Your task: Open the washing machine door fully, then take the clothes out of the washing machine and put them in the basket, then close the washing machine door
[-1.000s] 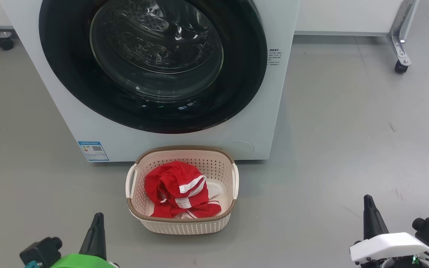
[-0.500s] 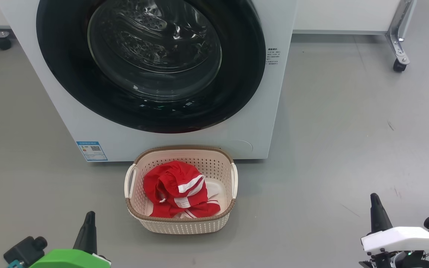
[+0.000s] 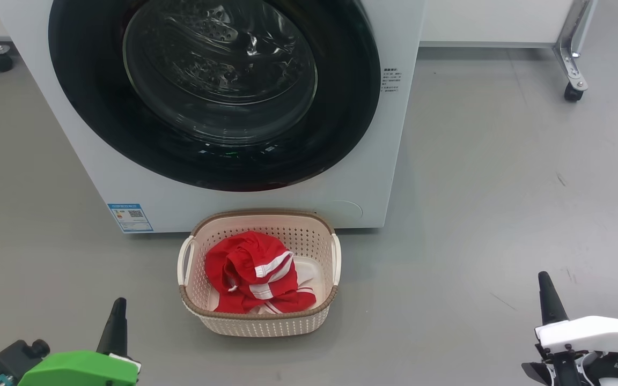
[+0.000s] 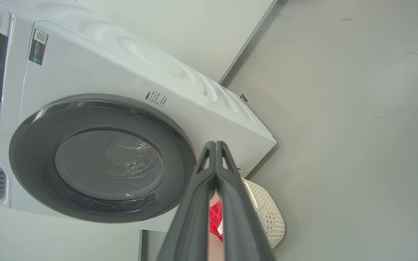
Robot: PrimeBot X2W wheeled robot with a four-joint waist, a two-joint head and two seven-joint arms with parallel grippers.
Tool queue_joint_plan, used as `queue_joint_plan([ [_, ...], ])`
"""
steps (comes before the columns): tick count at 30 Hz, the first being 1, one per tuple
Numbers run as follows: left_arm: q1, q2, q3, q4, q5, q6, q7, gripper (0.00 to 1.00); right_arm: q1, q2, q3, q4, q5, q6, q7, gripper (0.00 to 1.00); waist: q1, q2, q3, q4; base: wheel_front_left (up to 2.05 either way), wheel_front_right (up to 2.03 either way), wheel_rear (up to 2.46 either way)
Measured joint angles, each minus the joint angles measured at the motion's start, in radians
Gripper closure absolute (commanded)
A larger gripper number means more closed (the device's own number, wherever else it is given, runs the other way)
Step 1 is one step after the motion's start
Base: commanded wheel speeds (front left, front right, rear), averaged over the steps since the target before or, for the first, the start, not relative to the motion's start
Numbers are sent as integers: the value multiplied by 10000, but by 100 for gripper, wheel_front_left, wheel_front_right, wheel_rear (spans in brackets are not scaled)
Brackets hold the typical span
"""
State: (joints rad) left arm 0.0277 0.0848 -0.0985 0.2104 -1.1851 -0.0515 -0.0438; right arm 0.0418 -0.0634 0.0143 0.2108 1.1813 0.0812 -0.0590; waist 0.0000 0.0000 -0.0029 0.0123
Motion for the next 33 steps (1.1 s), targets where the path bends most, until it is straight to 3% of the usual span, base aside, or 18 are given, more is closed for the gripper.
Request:
queue_joint_plan([
  [33,-640,-40,1018,453,-4295,-596,961,100,-821,-176,-663,474,4439,316,995,100,0,0,58,-116,0,0,0],
])
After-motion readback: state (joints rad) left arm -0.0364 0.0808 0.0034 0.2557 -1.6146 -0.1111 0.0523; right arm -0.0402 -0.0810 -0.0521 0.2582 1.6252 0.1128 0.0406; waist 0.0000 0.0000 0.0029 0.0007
